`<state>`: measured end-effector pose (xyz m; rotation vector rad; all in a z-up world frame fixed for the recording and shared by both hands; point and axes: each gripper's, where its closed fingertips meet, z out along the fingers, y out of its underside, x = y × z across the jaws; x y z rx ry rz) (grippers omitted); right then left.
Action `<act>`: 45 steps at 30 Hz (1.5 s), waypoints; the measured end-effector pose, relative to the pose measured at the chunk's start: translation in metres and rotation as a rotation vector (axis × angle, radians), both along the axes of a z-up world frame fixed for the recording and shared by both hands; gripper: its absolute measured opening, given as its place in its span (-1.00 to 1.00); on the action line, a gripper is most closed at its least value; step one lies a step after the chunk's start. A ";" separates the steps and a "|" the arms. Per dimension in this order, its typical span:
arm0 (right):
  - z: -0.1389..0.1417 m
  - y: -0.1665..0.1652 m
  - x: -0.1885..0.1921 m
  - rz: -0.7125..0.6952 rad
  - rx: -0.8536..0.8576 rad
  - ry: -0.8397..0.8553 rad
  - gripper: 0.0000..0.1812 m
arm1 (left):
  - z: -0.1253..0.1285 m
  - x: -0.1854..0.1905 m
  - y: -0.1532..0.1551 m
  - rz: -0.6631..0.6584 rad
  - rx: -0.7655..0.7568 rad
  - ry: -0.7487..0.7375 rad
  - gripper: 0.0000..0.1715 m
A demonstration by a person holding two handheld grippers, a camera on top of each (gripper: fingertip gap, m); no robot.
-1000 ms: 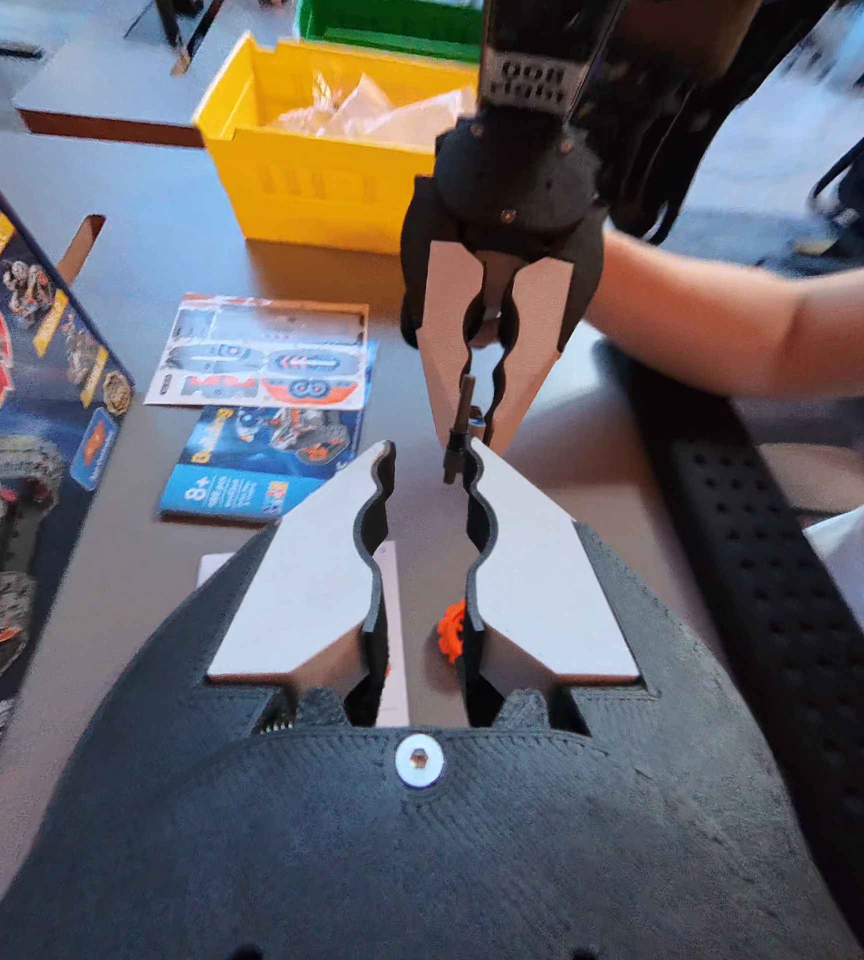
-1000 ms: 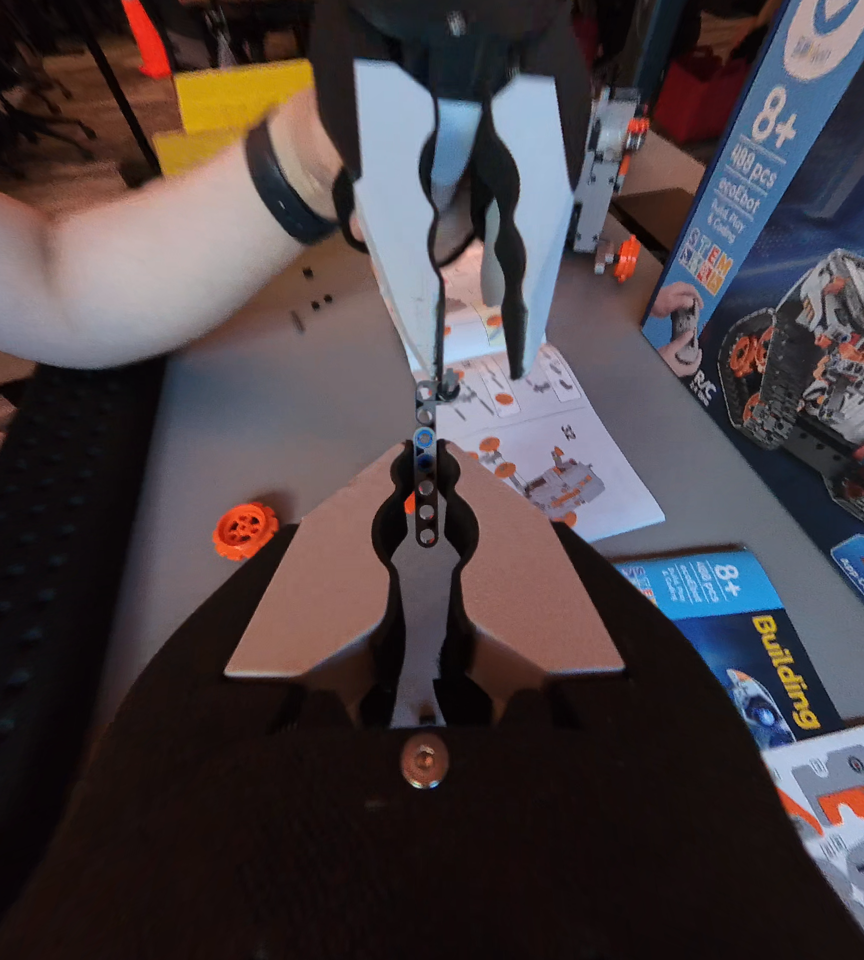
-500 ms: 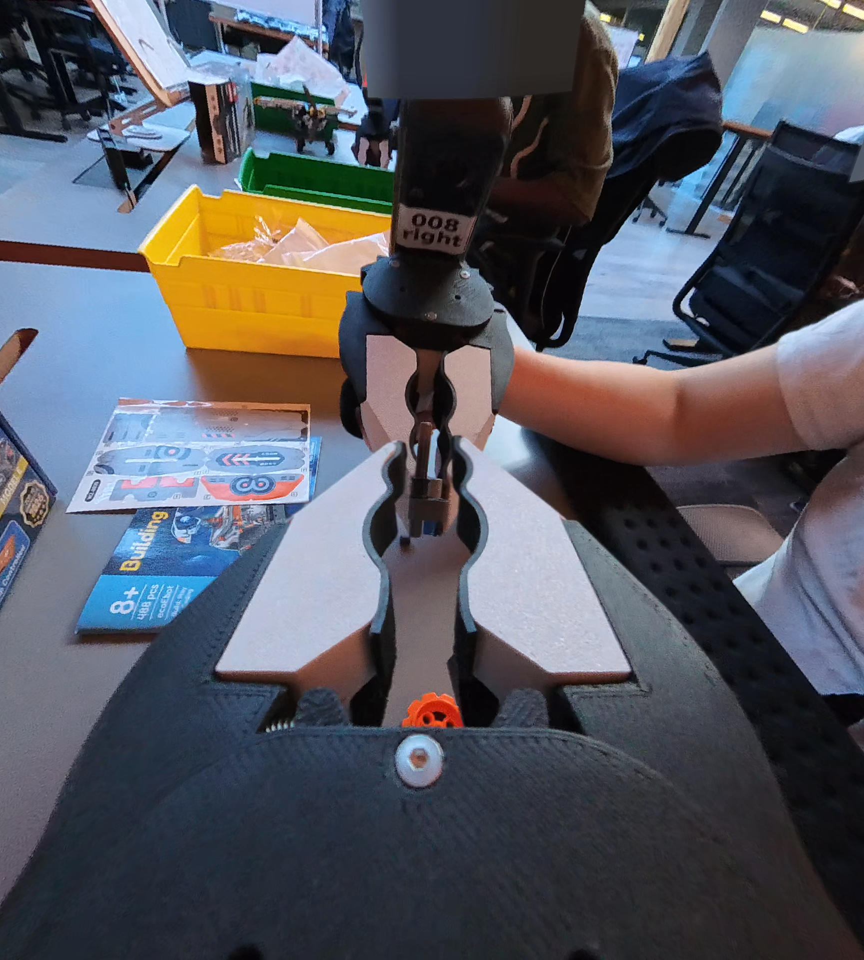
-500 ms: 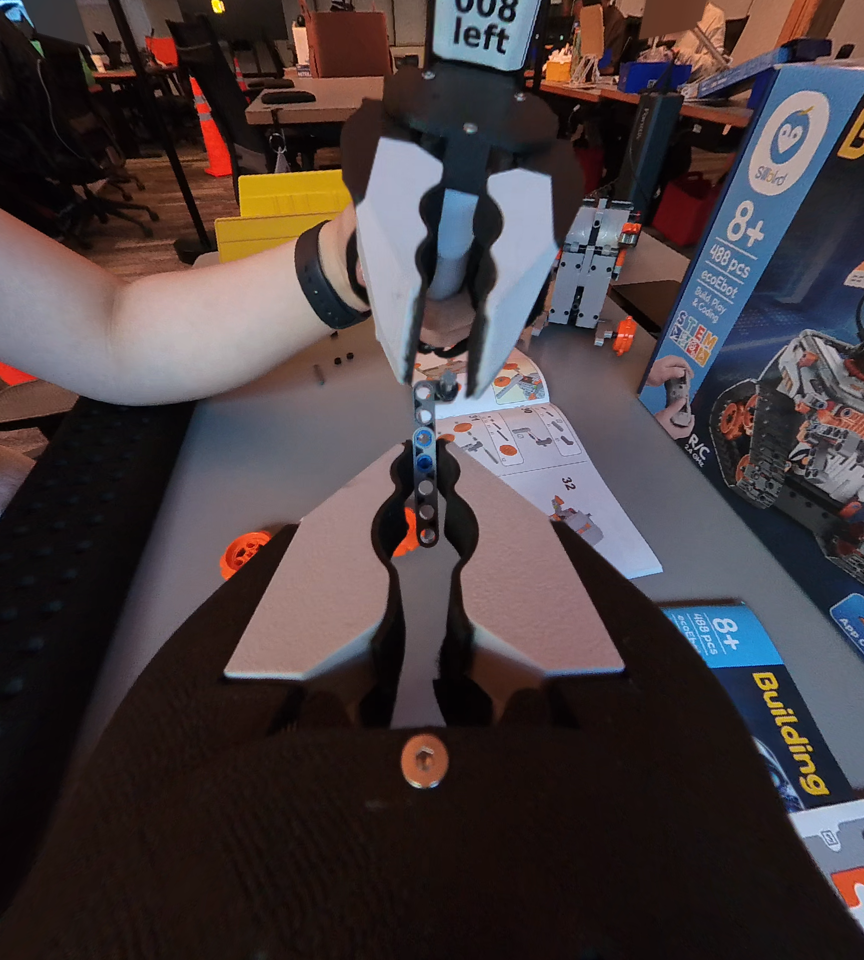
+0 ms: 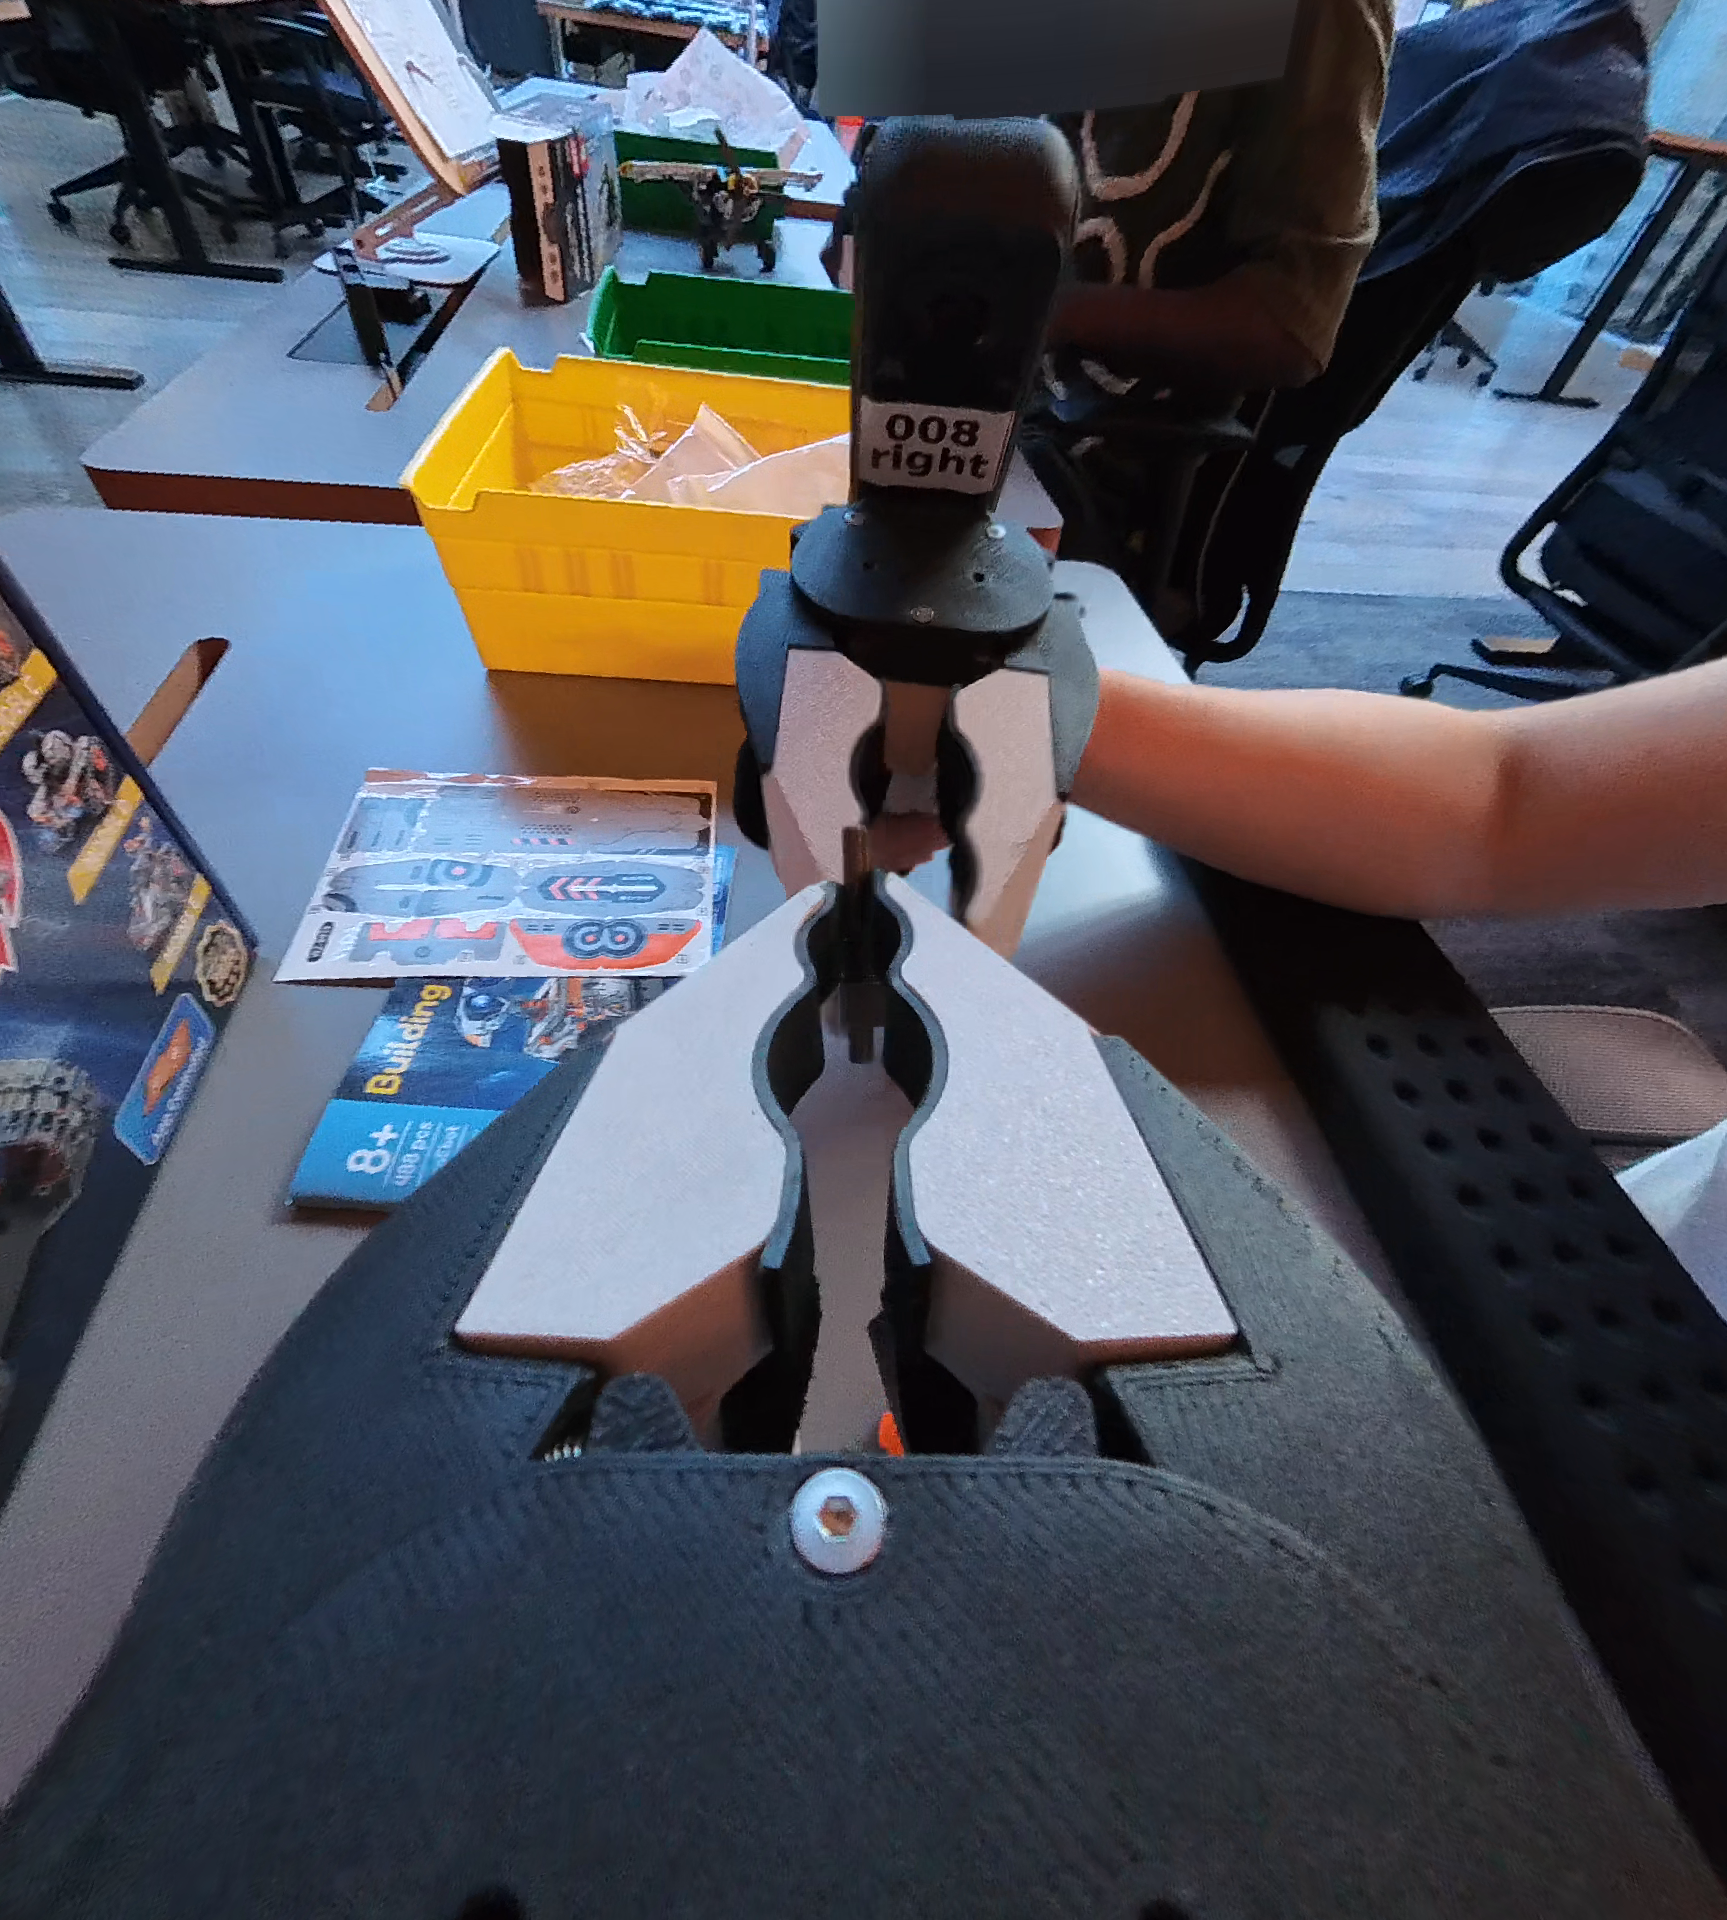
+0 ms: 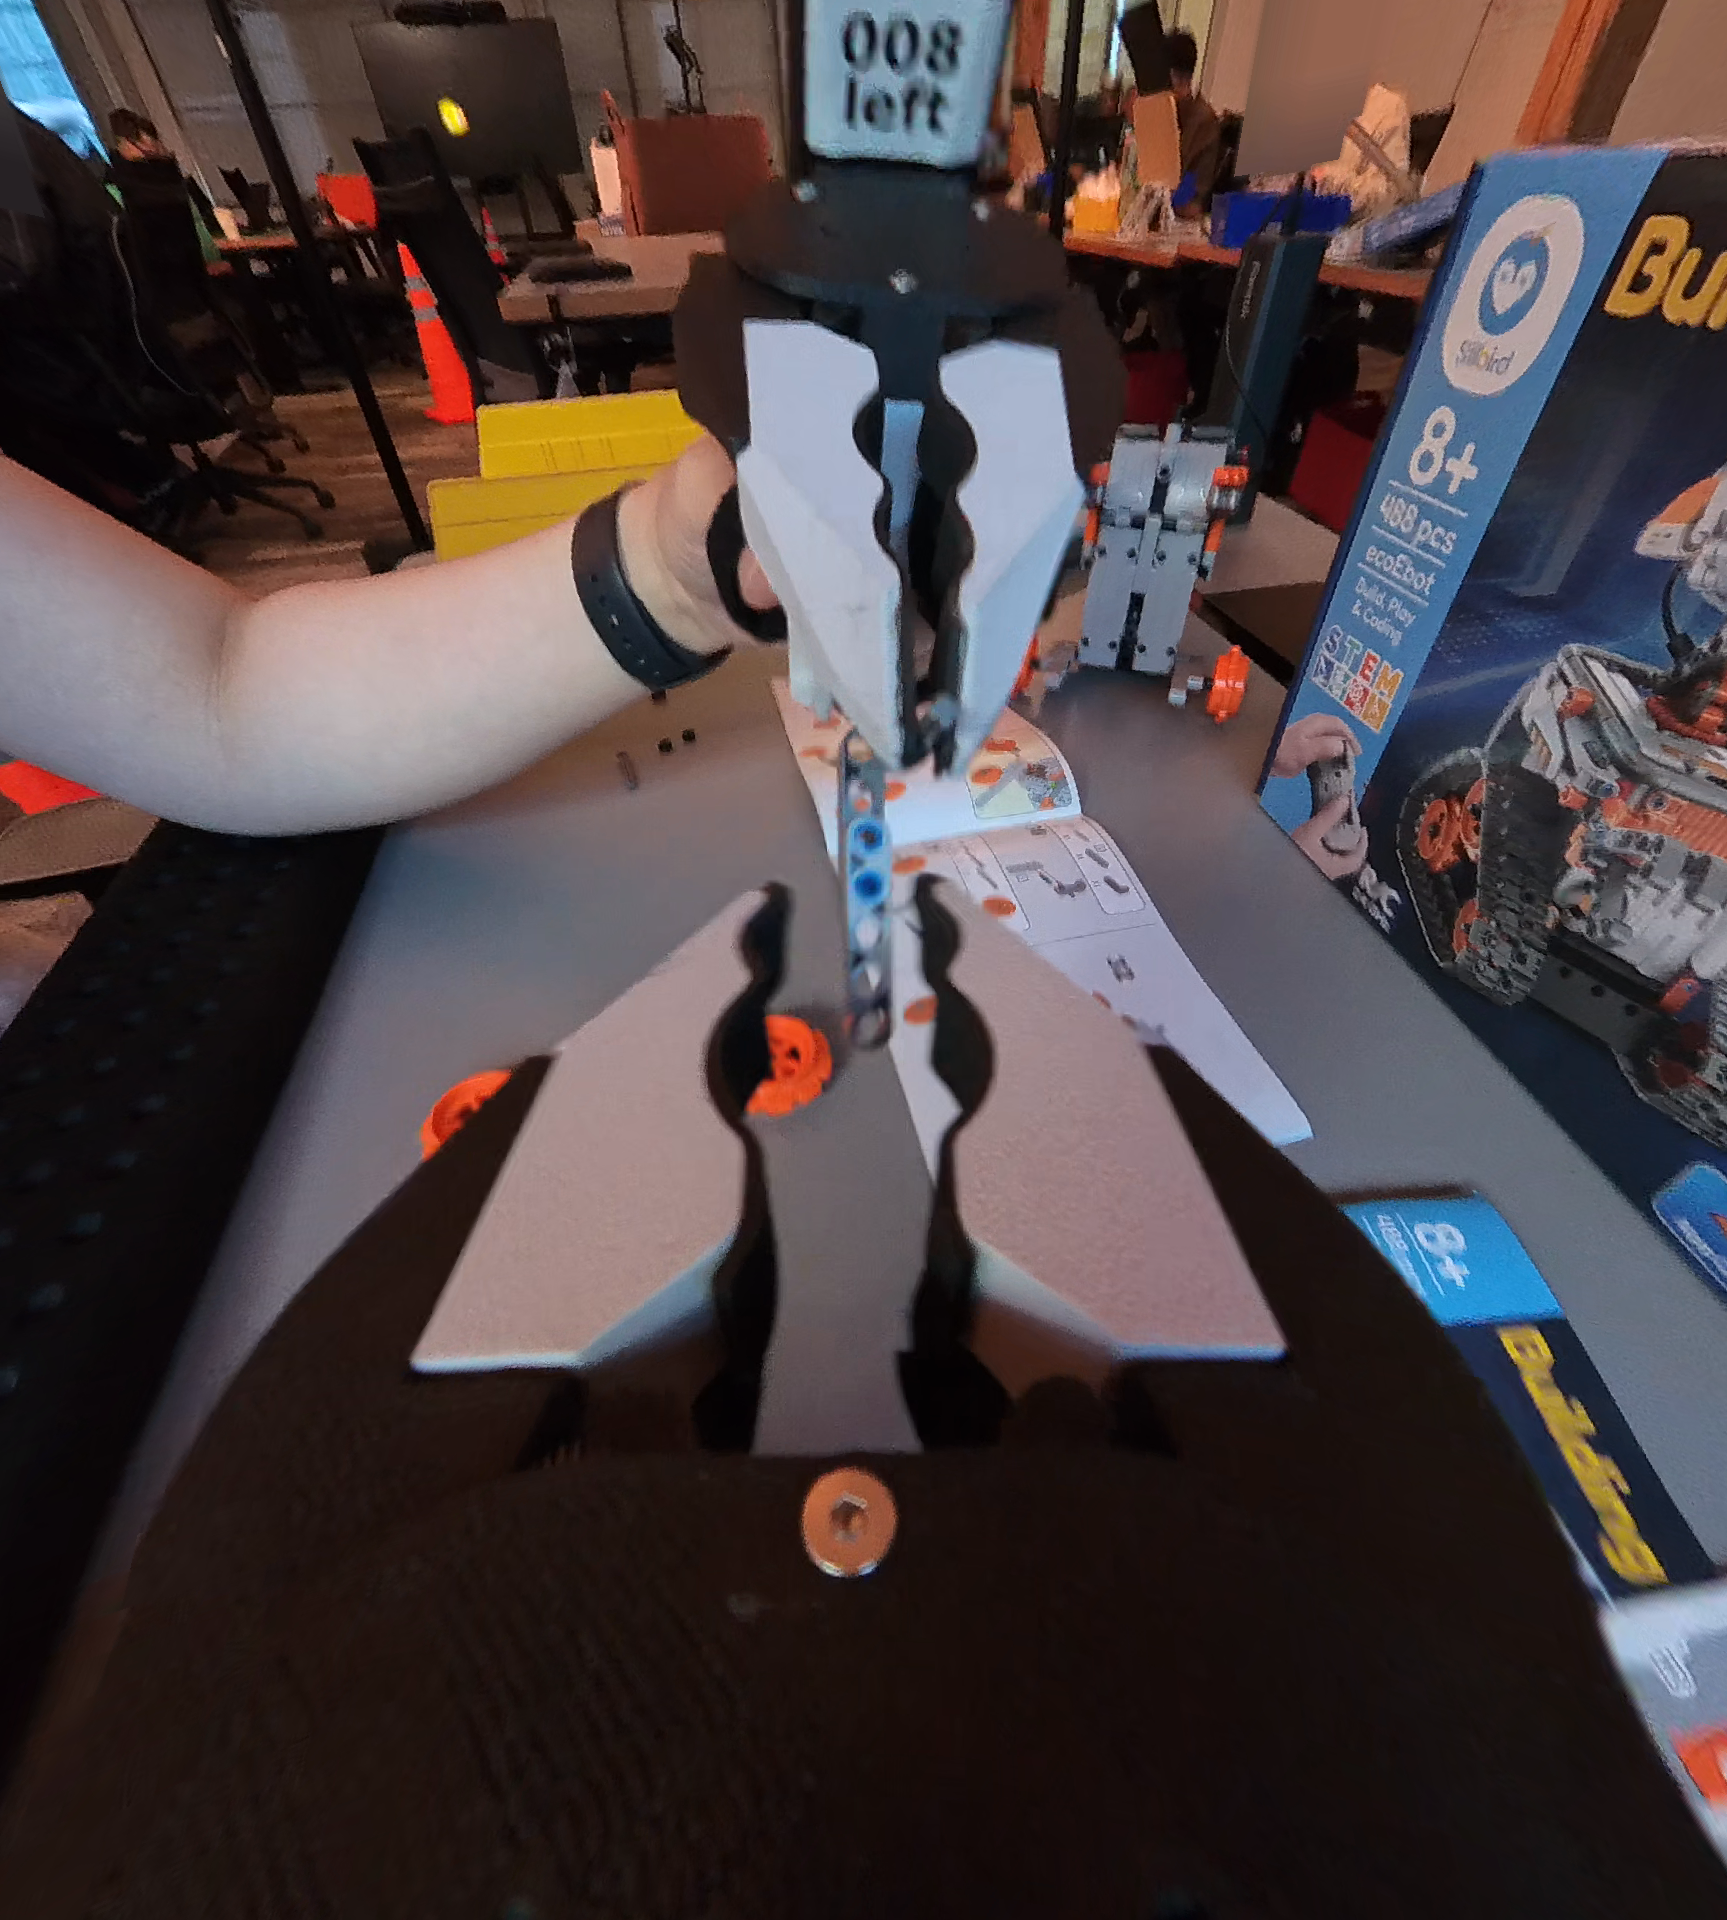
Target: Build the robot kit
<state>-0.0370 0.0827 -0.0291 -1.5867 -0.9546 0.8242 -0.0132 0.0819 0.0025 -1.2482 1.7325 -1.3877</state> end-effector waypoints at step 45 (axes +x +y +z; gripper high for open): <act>-0.127 -0.047 0.093 -0.240 0.394 -1.437 -0.92 | 0.039 -0.051 0.036 0.137 0.134 -0.057 -0.98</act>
